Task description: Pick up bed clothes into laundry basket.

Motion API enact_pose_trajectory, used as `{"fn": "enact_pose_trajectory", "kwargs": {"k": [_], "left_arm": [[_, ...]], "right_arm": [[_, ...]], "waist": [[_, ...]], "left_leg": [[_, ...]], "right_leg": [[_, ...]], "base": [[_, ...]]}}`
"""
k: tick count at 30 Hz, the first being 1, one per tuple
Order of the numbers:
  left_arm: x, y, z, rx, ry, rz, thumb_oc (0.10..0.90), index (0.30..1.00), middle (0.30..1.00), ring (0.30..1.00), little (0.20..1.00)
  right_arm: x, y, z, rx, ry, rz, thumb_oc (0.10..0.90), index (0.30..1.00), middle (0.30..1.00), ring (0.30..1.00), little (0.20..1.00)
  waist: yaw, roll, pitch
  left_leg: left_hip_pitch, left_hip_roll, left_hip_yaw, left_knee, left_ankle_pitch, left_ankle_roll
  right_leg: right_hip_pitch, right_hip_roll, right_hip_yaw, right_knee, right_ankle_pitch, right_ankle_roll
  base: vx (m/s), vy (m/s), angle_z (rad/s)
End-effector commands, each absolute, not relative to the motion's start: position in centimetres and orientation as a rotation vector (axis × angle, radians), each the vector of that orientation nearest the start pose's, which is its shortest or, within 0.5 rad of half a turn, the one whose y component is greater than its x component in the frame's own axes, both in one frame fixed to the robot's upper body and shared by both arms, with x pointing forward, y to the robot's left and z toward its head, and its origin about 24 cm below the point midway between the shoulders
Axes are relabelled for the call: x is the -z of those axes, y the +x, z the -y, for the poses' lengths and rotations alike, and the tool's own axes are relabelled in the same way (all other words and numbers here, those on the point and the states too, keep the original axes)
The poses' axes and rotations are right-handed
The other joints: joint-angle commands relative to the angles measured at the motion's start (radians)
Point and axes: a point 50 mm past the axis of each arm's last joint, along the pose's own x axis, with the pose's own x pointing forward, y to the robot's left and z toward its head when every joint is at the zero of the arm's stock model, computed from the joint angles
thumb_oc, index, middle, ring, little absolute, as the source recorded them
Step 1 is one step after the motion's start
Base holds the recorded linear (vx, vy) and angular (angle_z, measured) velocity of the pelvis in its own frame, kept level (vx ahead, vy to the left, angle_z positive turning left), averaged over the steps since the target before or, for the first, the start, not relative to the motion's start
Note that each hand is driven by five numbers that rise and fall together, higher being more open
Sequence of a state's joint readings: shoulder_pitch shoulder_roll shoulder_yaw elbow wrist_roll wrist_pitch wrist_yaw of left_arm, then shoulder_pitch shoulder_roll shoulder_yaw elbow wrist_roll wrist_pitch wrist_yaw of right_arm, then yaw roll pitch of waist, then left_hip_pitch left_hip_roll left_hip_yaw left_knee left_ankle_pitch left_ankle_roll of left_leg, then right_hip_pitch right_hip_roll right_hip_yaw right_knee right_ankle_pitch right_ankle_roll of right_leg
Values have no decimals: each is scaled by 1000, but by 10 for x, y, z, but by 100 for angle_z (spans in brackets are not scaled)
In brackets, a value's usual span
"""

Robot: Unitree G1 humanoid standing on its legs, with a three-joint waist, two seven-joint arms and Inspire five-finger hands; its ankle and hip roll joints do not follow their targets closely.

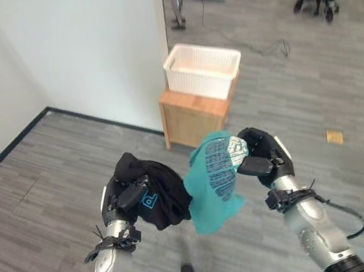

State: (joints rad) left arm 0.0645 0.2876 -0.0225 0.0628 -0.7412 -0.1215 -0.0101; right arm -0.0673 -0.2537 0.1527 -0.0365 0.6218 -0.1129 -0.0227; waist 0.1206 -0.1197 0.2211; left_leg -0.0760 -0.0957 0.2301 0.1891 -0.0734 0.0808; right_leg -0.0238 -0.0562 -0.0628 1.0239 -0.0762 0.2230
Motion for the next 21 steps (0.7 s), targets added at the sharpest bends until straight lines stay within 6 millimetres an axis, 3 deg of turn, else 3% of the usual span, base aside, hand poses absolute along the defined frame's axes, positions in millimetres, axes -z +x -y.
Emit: {"fn": "enact_pose_trajectory", "kwargs": {"k": [1,2,3,4,5,6,7,8,9,10,11,12,13,14,16,17,18,19,20,21], "left_arm": [[-114,257,-221,25,-323,371,400,300,300,300,300],[-119,258,-220,41,-326,390,400,300,300,300,300],[-119,258,-220,41,-326,390,400,300,300,300,300],[-129,264,-213,89,-337,419,400,300,300,300,300],[-129,265,-213,90,-338,418,400,300,300,300,300],[-132,266,-211,101,-333,429,400,300,300,300,300],[-136,270,-207,128,-337,439,400,300,300,300,300],[-136,272,-204,140,-336,435,400,300,300,300,300],[-136,273,-204,141,-337,434,400,300,300,300,300],[-137,275,-197,169,-342,432,400,300,300,300,300],[-137,275,-197,170,-341,433,400,300,300,300,300],[-135,275,-194,179,-339,424,400,300,300,300,300],[-135,275,-194,182,-335,425,400,300,300,300,300],[-135,275,-194,182,-335,425,400,300,300,300,300],[-134,274,-196,181,-340,418,400,300,300,300,300],[-138,275,-190,208,-351,426,400,300,300,300,300],[-138,275,-190,207,-352,426,400,300,300,300,300],[-135,278,-185,225,-371,411,400,300,300,300,300],[-135,280,-184,219,-385,412,400,300,300,300,300],[-135,280,-184,219,-385,413,400,300,300,300,300]], "right_arm": [[-142,277,172,-149,319,464,400,300,300,300,300],[-143,276,174,-145,312,469,400,300,300,300,300],[-143,276,174,-145,312,470,400,300,300,300,300],[-141,275,186,-101,277,462,400,300,300,300,300],[-141,275,186,-100,277,462,400,300,300,300,300],[-141,274,189,-86,268,464,400,300,300,300,300],[-141,272,193,-66,266,470,400,300,300,300,300],[-141,271,196,-54,264,471,400,300,300,300,300],[-141,270,196,-53,264,471,400,300,300,300,300],[-145,270,199,-42,258,491,400,300,300,300,300],[-145,270,199,-41,258,492,400,300,300,300,300],[-151,268,199,-48,244,515,400,300,300,300,300],[-153,269,199,-53,235,524,400,300,300,300,300],[-153,270,198,-53,235,524,400,300,300,300,300],[-162,274,193,-81,219,549,400,300,300,300,300],[-164,276,189,-119,199,546,400,300,300,300,300],[-164,276,189,-119,198,546,400,300,300,300,300],[-165,277,186,-138,210,547,400,300,300,300,300],[-167,278,185,-153,209,549,400,300,300,300,300],[-167,278,185,-153,209,550,400,300,300,300,300]], "waist": [[-13,90,-43],[-17,94,-37],[-20,97,-37],[-39,101,-37],[-43,102,-34],[-50,95,-35],[-70,85,-39],[-82,79,-42],[-82,80,-41],[-88,66,-50],[-88,64,-50],[-89,54,-59],[-91,52,-62],[-91,52,-62],[-86,57,-72],[-94,69,-79],[-95,73,-79],[-104,84,-63],[-115,81,-53],[-117,81,-55]], "left_leg": [[98,107,-17,-107,39,2],[123,110,-35,-111,22,-6],[121,114,-39,-112,25,-7],[154,119,-89,-117,-2,-33],[157,119,-94,-116,-4,-34],[160,123,-111,-114,-15,-49],[176,132,-157,-118,-45,-71],[182,133,-183,-117,-55,-82],[184,133,-183,-116,-58,-82],[197,140,-225,-106,-84,-106],[189,139,-225,-102,-78,-107],[197,157,-243,-96,-86,-133],[206,172,-244,-93,-89,-145],[205,172,-245,-94,-89,-145],[238,219,-223,-84,-106,-169],[235,278,-210,-47,-60,-191],[235,284,-211,-46,-61,-194],[180,337,-214,69,109,-211],[141,366,-219,182,194,-213],[136,366,-222,182,198,-214]], "right_leg": [[-38,-110,-71,-233,96,-39],[-63,-157,-88,-278,62,-57],[-61,-153,-94,-283,66,-59],[-89,-196,-90,-436,33,-80],[-80,-196,-96,-440,32,-79],[-85,-209,-64,-529,36,-77],[-63,-216,14,-701,56,-59],[-62,-214,85,-774,67,-48],[-55,-214,83,-781,68,-47],[-53,-238,160,-877,132,-12],[-55,-239,161,-885,144,-12],[-59,-272,150,-907,199,15],[-56,-279,114,-908,211,21],[-56,-280,114,-908,212,21],[-66,-276,29,-868,188,29],[-66,-239,0,-845,95,2],[-68,-234,-2,-839,90,-1],[-44,-196,-13,-839,55,-43],[-22,-170,-41,-851,42,-69],[-23,-170,-43,-855,47,-70]], "base": [[465,-39,46],[462,-43,64],[450,-189,51],[305,-151,71],[440,-260,92],[376,-314,103],[496,-427,98],[373,-309,97],[392,-378,98],[237,-266,99],[412,-522,87],[251,-395,74],[278,-393,71],[215,-276,56],[271,-414,0],[211,-422,-58],[186,-527,-71],[130,-470,-55],[119,-463,-23],[103,-430,-20]]}}
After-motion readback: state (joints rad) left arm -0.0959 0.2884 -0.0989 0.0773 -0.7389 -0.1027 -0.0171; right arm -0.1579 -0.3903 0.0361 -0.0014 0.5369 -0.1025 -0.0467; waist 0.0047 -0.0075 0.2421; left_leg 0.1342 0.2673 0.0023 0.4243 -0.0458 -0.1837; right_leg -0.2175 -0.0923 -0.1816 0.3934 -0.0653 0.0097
